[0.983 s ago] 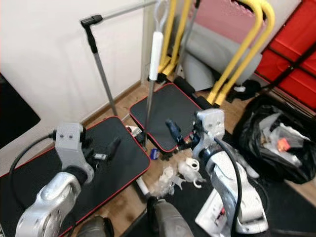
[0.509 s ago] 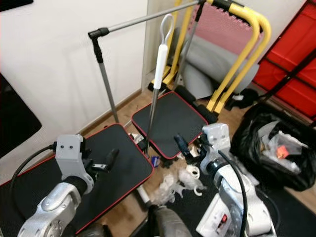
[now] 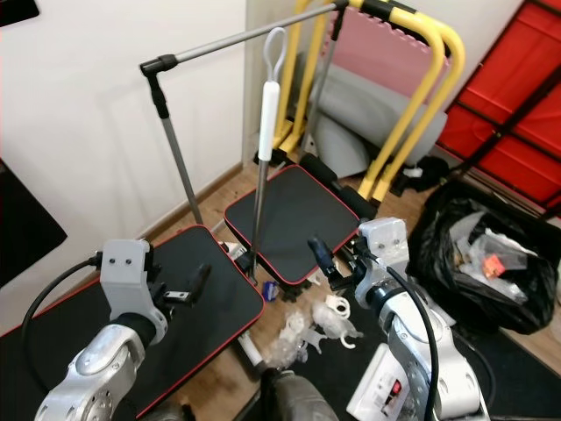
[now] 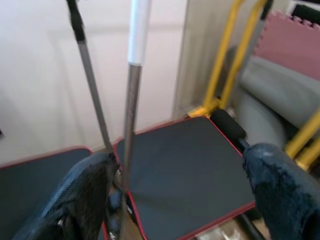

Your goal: Sweep floor

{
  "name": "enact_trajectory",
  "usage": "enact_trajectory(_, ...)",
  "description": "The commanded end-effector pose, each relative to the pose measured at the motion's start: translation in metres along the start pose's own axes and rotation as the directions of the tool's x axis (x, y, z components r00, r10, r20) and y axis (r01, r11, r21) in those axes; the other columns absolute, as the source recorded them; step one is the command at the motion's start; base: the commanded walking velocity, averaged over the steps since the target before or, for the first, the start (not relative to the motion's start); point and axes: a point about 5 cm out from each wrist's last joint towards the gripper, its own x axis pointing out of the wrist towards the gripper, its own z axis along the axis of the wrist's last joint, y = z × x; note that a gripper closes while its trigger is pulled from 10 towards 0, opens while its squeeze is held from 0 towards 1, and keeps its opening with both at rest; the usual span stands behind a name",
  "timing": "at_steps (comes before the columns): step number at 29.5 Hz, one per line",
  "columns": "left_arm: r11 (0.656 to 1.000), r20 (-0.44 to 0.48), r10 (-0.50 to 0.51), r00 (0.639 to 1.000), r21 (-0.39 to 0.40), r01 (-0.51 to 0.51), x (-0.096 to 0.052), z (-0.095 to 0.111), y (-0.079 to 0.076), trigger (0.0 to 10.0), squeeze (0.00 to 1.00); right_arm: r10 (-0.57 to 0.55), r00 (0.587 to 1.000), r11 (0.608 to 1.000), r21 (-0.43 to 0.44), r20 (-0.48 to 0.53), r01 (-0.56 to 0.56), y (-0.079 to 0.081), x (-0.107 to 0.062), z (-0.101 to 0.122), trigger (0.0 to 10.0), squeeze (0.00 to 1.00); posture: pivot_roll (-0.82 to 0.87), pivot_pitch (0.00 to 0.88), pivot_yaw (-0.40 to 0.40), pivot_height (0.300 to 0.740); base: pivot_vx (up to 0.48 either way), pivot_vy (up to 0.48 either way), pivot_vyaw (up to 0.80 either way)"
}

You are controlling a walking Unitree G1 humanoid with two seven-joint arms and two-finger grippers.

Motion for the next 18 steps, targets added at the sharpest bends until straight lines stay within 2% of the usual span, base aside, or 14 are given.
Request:
enact_trajectory(1, 1.0, -0.02, -0.009, 1.0, -0.002, 0.009, -0.0001, -0.0057, -0.0031, 10.0, 0.0, -0.03, 0.999, 1.0, 0.0, -0.02, 0.03, -0.0061, -0.0024, -0.0044, 10.0, 0.0, -0.08, 0.138, -0.186, 0.74, -0.247, 0.0, 0.0)
enact_trajectory(18, 1.0, -0.015, -0.011, 1.0, 0.012, 0.011, 0.0015, -0.0049, -0.0035, 10.0, 0.0, -0.042, 0.999, 0.999, 0.008, -0.025, 0.043, -0.0069, -0.0005, -0.0051, 10.0, 0.0, -0.08, 0.142, -0.181, 0.74, -0.272, 0.0, 0.0)
